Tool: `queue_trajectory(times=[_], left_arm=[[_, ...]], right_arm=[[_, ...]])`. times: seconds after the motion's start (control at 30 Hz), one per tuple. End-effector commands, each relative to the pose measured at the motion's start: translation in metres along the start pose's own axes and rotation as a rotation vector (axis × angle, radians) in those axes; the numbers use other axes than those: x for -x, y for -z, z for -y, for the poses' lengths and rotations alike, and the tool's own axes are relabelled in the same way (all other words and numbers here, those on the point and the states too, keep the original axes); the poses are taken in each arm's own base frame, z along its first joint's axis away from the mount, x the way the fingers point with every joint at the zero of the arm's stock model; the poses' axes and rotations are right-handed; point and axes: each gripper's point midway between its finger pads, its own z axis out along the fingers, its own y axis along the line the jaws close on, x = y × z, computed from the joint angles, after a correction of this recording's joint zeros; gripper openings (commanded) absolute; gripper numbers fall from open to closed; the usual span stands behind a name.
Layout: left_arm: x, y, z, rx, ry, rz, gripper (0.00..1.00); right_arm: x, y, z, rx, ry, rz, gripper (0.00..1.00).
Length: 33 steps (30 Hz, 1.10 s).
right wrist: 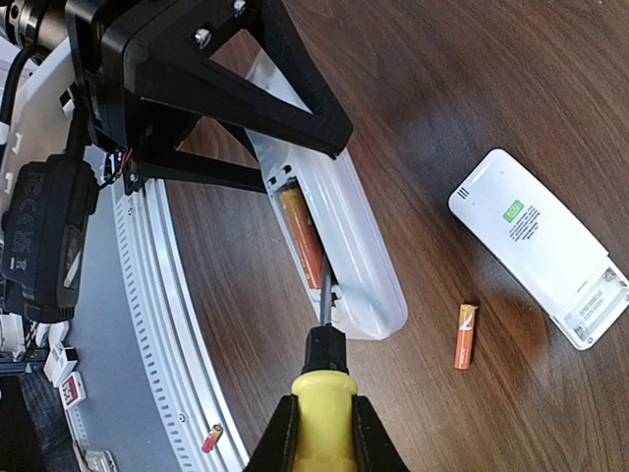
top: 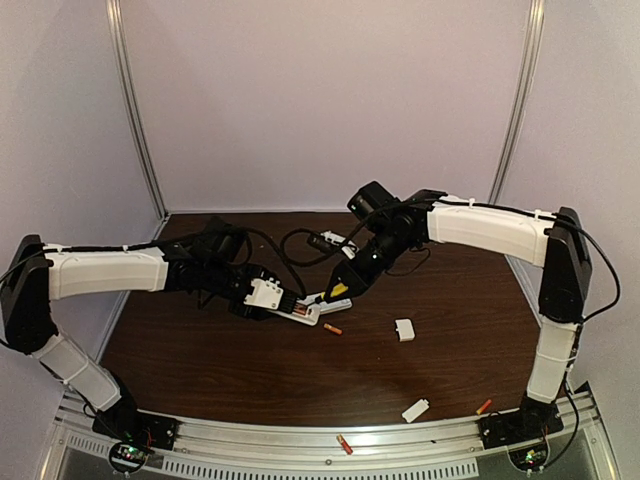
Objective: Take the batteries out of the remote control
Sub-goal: Remove the battery from the remote control without the battery cover.
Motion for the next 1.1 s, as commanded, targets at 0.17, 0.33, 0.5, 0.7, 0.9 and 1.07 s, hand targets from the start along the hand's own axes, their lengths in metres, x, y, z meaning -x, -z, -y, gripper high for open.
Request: queue_trajectory(times=[0.17, 0.33, 0.5, 0.7, 0.9, 1.07], left_arm=[[0.029, 0.018, -0.068, 0.244, -0.070, 0.114, 0.00], [0.031, 0.020, -0.069, 0.247, -0.072, 0.122, 0.00], [0.033, 0.021, -0.070, 0.251, -0.077, 0.126, 0.00], [0.034, 0.022, -0.069, 0.255, -0.078, 0.130, 0.00], [0.035, 0.026, -0.072, 0.280, -0.085, 0.132, 0.00], [0.035, 0.031, -0.074, 0.300, -0.090, 0.130, 0.00]], right_arm=[[-0.021, -0.016, 0.000, 0.092, -0.103, -0.081, 0.00], [-0.019, -0.016, -0.001, 0.123, -0.127, -0.073, 0.00], [-0.017, -0.016, -0.002, 0.147, -0.149, -0.062, 0.00], [-0.012, -0.016, 0.000, 0.167, -0.212, -0.043, 0.00], [-0.009, -0.013, -0.001, 0.180, -0.241, -0.023, 0.00], [-0.004, -0.011, -0.002, 0.192, -0.275, -0.007, 0.00]])
